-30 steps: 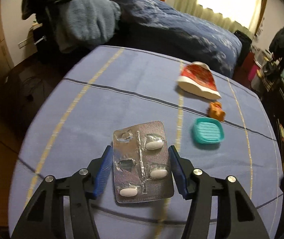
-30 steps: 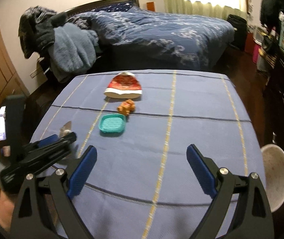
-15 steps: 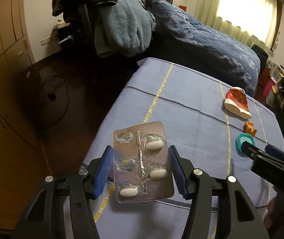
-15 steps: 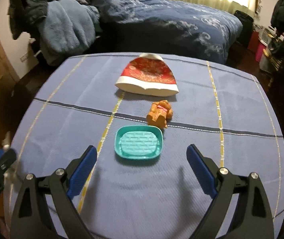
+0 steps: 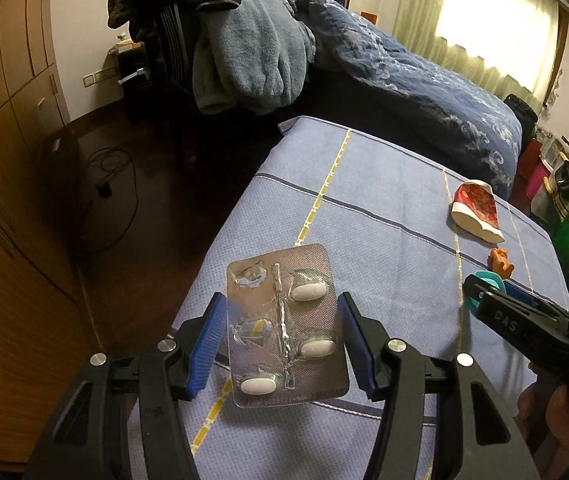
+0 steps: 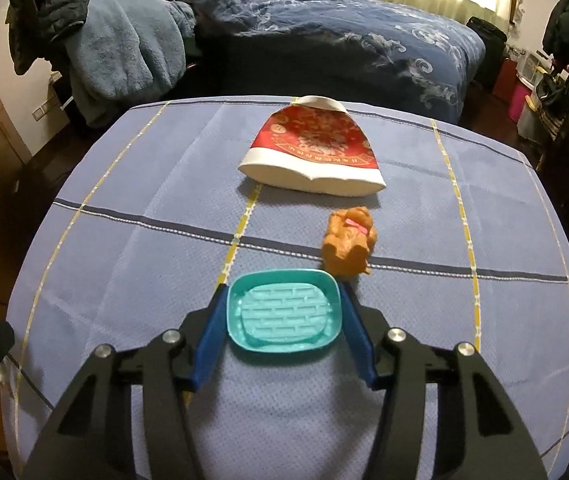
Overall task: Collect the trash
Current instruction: 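Grasp the teal soap dish with the right tool, then carry both items over the wastebasket and open both tools to drop them, then move both open tools back over the table, then grasp the orange toy figure with the left tool while the right tool grasps the red packet, then carry both items over the wastebasket and open both tools to drop them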
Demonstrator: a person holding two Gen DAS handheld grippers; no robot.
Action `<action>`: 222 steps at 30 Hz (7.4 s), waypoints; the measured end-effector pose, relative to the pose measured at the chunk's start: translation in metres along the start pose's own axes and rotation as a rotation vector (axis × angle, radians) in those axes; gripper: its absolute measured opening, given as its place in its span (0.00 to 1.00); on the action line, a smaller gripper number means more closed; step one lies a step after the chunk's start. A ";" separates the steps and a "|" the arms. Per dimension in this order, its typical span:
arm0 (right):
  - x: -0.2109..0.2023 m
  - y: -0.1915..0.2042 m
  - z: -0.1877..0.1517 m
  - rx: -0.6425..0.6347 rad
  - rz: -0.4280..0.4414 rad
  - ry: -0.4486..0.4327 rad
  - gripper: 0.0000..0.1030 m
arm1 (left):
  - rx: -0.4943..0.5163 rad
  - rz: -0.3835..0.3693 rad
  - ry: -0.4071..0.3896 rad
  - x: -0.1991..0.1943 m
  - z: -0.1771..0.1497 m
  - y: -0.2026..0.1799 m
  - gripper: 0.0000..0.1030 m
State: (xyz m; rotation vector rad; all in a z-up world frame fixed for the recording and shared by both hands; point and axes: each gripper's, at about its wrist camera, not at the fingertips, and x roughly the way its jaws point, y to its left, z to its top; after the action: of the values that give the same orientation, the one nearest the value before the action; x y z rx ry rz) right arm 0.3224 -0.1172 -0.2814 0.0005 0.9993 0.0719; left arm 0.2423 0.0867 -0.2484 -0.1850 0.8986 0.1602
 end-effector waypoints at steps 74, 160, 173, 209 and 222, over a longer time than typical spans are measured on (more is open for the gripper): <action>-0.179 -0.428 -0.207 0.623 -0.335 -0.162 0.53 | 0.753 -0.565 0.059 -0.057 -0.111 -0.506 0.55; -0.062 -0.089 -0.002 0.050 0.082 -0.138 0.92 | 0.096 -0.025 0.017 0.047 0.024 -0.080 0.28; 0.037 -0.024 0.101 0.006 0.062 -0.085 0.97 | 0.041 -0.035 0.060 0.049 0.020 -0.032 0.28; -0.050 -0.090 -0.022 0.077 0.003 -0.054 0.84 | 0.148 -0.087 0.028 0.003 -0.003 -0.088 0.28; -0.121 -0.152 -0.083 0.209 0.005 -0.095 0.84 | 0.263 -0.158 -0.004 -0.032 -0.023 -0.155 0.28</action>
State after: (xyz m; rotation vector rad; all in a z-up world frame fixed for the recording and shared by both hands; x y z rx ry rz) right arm 0.1966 -0.2789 -0.2302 0.1957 0.9081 -0.0276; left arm 0.2384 -0.0714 -0.2231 -0.0103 0.8886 -0.1041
